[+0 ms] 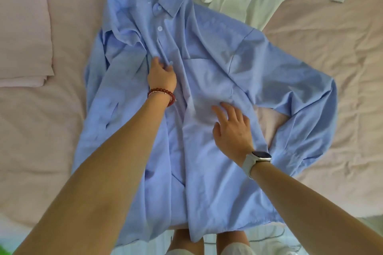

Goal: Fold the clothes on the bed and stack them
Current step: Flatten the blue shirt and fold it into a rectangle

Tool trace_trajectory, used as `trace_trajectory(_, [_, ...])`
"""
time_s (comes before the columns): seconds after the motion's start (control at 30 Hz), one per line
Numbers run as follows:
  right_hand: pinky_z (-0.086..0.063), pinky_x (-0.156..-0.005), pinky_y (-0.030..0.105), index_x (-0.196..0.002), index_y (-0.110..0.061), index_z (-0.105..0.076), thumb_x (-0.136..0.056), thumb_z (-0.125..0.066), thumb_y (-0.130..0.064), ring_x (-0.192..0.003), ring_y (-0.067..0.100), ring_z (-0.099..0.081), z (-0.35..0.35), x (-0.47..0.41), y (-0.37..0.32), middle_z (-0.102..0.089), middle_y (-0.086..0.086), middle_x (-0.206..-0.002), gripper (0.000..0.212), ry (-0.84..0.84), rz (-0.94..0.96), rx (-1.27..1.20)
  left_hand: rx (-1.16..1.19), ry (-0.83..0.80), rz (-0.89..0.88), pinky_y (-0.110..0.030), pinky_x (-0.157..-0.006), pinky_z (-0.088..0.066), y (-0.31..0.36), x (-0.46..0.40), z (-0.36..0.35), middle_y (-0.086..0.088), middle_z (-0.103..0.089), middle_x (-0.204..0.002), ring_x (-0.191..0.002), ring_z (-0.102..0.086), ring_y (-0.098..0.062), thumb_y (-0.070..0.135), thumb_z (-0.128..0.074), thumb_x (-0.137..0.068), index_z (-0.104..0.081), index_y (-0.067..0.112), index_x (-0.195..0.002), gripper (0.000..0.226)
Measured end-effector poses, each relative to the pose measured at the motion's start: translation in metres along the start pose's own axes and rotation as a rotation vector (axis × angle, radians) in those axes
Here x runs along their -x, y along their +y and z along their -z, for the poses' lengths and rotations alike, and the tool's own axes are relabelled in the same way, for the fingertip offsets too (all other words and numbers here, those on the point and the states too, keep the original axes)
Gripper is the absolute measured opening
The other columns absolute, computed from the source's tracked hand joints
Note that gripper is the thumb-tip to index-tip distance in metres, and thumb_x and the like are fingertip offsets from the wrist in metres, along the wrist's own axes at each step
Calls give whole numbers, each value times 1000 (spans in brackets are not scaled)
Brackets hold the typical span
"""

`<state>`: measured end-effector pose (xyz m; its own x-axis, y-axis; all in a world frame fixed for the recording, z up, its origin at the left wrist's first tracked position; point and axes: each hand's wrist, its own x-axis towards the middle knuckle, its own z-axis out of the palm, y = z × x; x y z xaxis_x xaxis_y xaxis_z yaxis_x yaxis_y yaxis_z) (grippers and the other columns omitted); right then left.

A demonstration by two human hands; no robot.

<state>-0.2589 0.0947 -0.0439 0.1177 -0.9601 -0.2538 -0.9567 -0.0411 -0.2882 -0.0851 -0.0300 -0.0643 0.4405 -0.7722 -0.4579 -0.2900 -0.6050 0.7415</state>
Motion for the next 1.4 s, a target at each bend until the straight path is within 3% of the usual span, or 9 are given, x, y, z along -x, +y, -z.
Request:
trace_trajectory(0.1, [-23, -107, 37, -141, -19, -37, -91, -45, -19, -136, 24, -27, -9, -7, 3, -31, 6, -148, 51, -151, -44, 10, 11, -66, 56, -43, -89, -49, 5, -19, 2, -26, -60, -114, -104, -57, -40, 7, -47, -89, -54, -4, -108, 22])
trace_trajectory(0.37, [-12, -115, 34, -146, -18, -24, -94, -41, -23, -141, 21, -12, -13, -13, 7, -16, 3, -154, 55, -270, -40, -30, -79, -20, -125, -47, -83, -52, 32, -54, 9, -25, -59, -90, -81, -54, -31, 3, -42, -86, -59, 12, -77, 21])
trace_trajectory(0.43, [-12, -115, 34, -146, -18, -24, -94, -41, -24, -141, 21, -11, -13, -15, 6, -16, 2, -154, 56, -283, -52, -34, -69, 33, -161, -38, -80, -51, 39, -58, 9, -21, -63, -101, -90, -58, -33, 5, -43, -89, -66, 8, -97, 24])
trace_trajectory(0.67, [-11, -116, 37, -146, -17, -24, -91, -43, -25, -141, 23, -10, -17, -18, 3, -15, 5, -154, 59, -292, -78, -32, 42, -137, 105, -20, -46, -41, 44, -69, 5, -3, -39, -56, -49, -39, -16, 21, -54, -89, -44, 15, -57, 34])
trace_trajectory(0.87, [-13, -116, 39, -145, -16, -27, -91, -44, -22, -141, 24, -12, -15, -18, 6, -18, 6, -153, 58, -281, -63, -62, 106, 37, -97, -18, -61, -42, 54, -75, 20, 1, -40, -66, -61, -43, -12, 22, -46, -95, -37, 16, -67, 30])
trace_trajectory(0.97, [-14, -115, 40, -146, -15, -27, -92, -42, -23, -141, 25, -13, -16, -18, 7, -18, 6, -153, 57, -276, -54, -64, 407, -208, 185, -31, -68, -55, 49, -63, 29, -5, -57, -89, -82, -60, -19, 31, -50, -94, -53, 14, -94, 17])
trace_trajectory(1.13, [-13, -116, 41, -145, -14, -28, -92, -44, -21, -142, 26, -13, -16, -16, 6, -19, 7, -153, 56, -266, -53, -99, 112, -684, 352, -24, -64, -58, 15, -7, 30, -11, -65, -92, -79, -65, -19, 22, -59, -91, -57, 11, -103, 16])
trace_trajectory(1.3, [-9, -116, 35, -145, -16, -29, -93, -44, -16, -143, 22, -12, -13, -15, 13, -18, 5, -154, 55, -259, -29, -142, 475, -326, 186, -24, -57, -52, 5, 7, 32, -2, -57, -71, -64, -58, -10, 14, -51, -94, -55, 13, -80, 15])
trace_trajectory(1.4, [-7, -117, 34, -146, -16, -26, -94, -40, -15, -143, 21, -10, -10, -12, 15, -16, 3, -155, 54, -264, -15, -127, 596, -518, 360, -31, -66, -57, -4, 17, 44, -1, -65, -80, -75, -64, -14, 23, -48, -95, -60, 14, -91, 14])
